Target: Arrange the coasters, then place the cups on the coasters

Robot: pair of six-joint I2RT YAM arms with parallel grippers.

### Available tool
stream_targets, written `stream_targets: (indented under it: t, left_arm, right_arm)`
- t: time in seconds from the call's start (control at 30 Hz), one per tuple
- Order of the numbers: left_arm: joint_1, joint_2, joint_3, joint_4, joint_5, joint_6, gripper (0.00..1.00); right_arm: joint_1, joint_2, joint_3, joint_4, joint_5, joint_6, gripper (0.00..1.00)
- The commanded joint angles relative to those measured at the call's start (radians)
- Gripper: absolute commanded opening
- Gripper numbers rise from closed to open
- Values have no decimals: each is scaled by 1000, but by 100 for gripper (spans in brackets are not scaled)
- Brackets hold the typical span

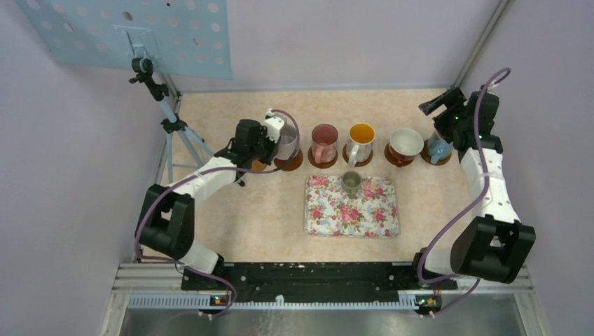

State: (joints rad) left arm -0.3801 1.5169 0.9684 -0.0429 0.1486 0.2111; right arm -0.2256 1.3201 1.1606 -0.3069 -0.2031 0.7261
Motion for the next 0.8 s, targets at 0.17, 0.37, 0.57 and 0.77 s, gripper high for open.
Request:
stream_targets:
  t: [0.17,0.37,0.57,0.77]
  left_arm:
    - [-2,10,-14,204,24,-11,0]
    - [-3,32,-31,222,30,-19,0]
    - [-3,38,-50,224,32,-14,0]
    - [-3,58,-57,226,38,-8,0]
  right_arm:
    - [-11,-6,60,-2,7,-12,86]
    - [-11,0,72,-15,7,-19,86]
    - [-10,4,79,-21,7,-18,86]
    - [-9,7,79,-24,7,-18,86]
